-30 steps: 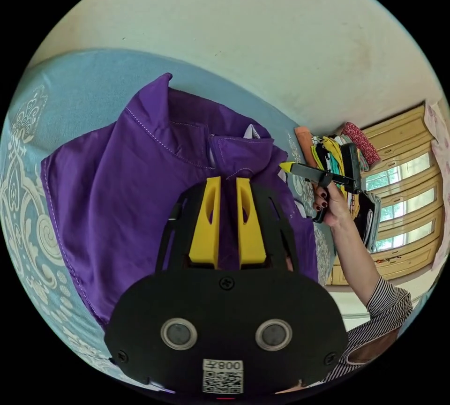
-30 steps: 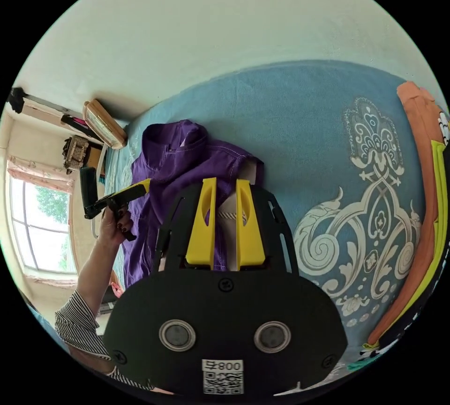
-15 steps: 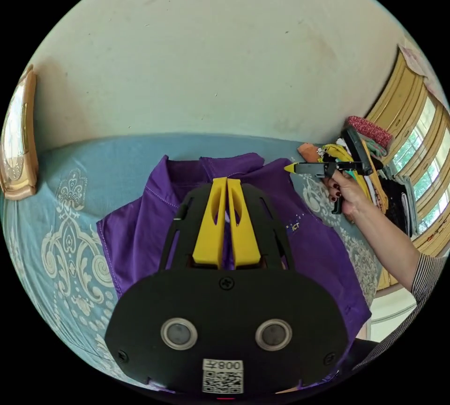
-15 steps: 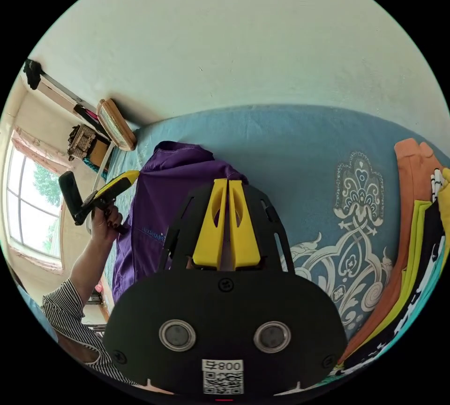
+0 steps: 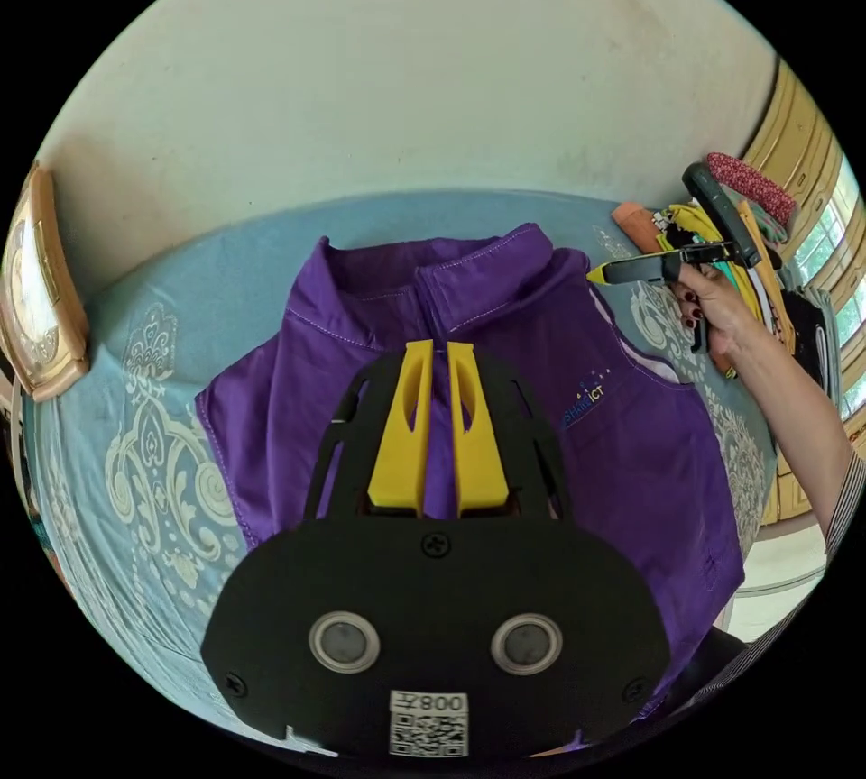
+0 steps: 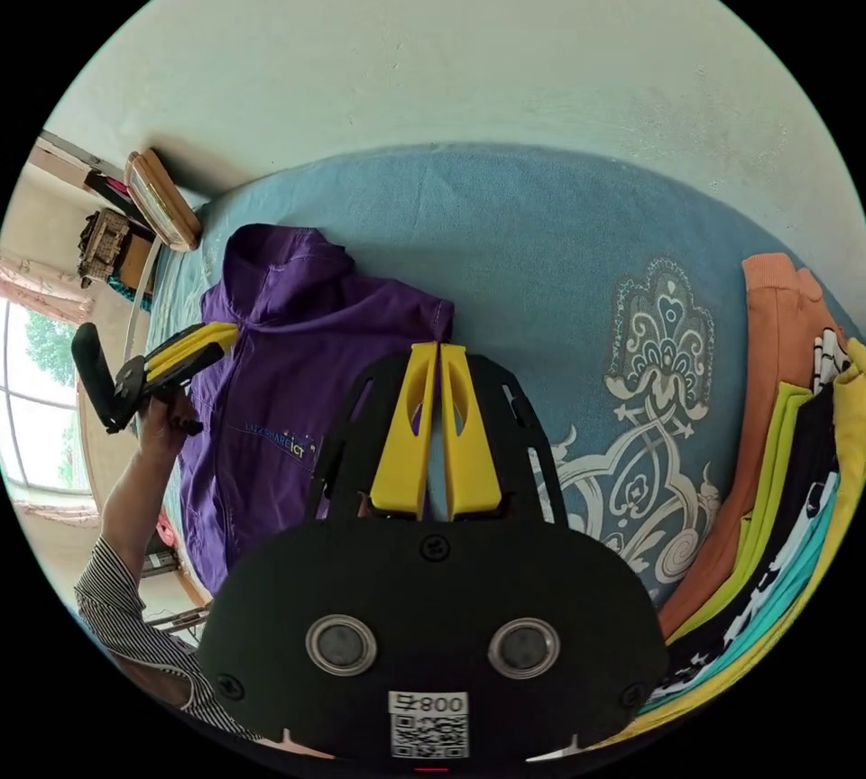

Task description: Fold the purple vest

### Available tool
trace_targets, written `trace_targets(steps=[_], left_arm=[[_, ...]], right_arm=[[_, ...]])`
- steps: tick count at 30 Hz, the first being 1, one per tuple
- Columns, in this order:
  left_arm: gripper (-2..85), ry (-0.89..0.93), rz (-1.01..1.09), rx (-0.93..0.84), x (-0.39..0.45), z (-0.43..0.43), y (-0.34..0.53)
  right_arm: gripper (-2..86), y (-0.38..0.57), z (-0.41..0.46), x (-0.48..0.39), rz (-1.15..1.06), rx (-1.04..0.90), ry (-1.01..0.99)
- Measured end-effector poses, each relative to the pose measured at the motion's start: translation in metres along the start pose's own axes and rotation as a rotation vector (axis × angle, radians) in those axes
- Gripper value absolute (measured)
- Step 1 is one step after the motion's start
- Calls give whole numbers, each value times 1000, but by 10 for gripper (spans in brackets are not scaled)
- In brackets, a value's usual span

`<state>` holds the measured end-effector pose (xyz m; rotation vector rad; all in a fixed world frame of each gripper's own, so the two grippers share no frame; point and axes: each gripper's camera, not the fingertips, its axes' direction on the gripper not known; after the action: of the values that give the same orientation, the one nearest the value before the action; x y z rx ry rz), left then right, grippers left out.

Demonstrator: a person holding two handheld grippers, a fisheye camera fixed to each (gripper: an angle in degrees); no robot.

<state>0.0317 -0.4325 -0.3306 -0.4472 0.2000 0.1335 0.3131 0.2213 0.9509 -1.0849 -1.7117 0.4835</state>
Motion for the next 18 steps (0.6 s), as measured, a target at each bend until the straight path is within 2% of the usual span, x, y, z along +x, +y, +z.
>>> trace_targets(steps=[3,6,9,11,13,14,18], left_arm=[[62,1,-61,79,-41,-30,27],[78,-68,-248,54,-98,-40,55],[89,-31,-414,36,-137,-34,79],[87,38,-418,-24,-143,-18,84],[52,23,-365,-2,-134,-13,86],[39,46,-344,-22,-131,-10,85],[13,-45,-249,-54,-109,-1,81]], right_arm=[[38,21,-12,6,-18,51,3],[83,40,-15,12,-24,100,-98],[105,42,3,3,-32,49,-143],[106,42,16,-9,-42,26,-115],[96,44,25,-20,-34,21,-46],[77,46,29,-26,-31,22,36],[26,52,40,-47,-111,-5,197]])
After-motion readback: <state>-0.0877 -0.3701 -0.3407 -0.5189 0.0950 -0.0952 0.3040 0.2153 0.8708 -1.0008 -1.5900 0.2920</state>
